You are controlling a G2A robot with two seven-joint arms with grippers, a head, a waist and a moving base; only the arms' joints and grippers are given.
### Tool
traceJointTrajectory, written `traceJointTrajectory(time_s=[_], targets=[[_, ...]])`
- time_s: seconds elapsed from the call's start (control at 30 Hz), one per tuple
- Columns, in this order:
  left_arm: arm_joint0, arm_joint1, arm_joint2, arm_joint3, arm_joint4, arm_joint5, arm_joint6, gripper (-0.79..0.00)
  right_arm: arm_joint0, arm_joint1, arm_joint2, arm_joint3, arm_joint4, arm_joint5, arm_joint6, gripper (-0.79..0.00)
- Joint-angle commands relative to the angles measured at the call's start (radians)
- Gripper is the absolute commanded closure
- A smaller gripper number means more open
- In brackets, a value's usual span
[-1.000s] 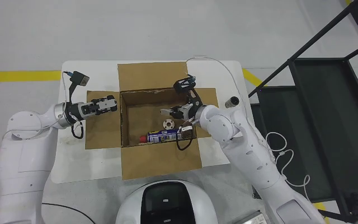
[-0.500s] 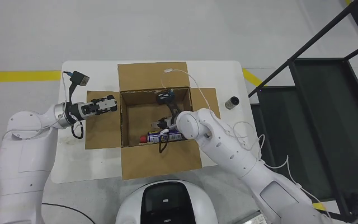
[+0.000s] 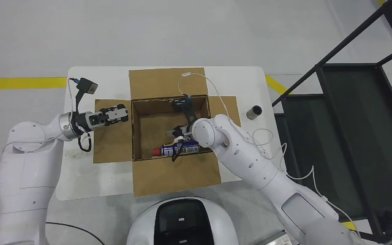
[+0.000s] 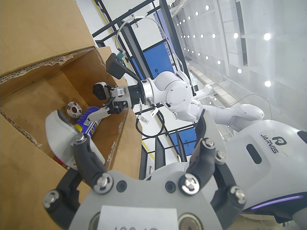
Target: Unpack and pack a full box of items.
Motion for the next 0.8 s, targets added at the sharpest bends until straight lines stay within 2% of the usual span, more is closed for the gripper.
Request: traceJointTrajectory(time_s=[0.0, 0.2, 0.3, 0.77], targets=[[0.0, 0.0, 0.0, 0.0, 0.0, 0.0, 0.0, -0.785, 0.0, 0.0, 0.0, 0.0, 0.0, 0.0, 0.0, -0.785], [0.0, 0.0, 0.0, 0.0, 0.0, 0.0, 0.0, -0.785, 0.01, -0.01, -0.021, 0.038, -0.007, -0.001, -0.024, -0.785], [0.0, 0.0, 0.0, 0.0, 0.0, 0.0, 0.0, -0.785, 0.039, -0.026, -0.068, 0.089, -0.04, 0.002, -0.017, -0.785], [0.0, 0.0, 0.0, 0.0, 0.0, 0.0, 0.0, -0.785, 0.122, -0.105, -0.147, 0.327, 0.037, 0.032, -0.085, -0.785]])
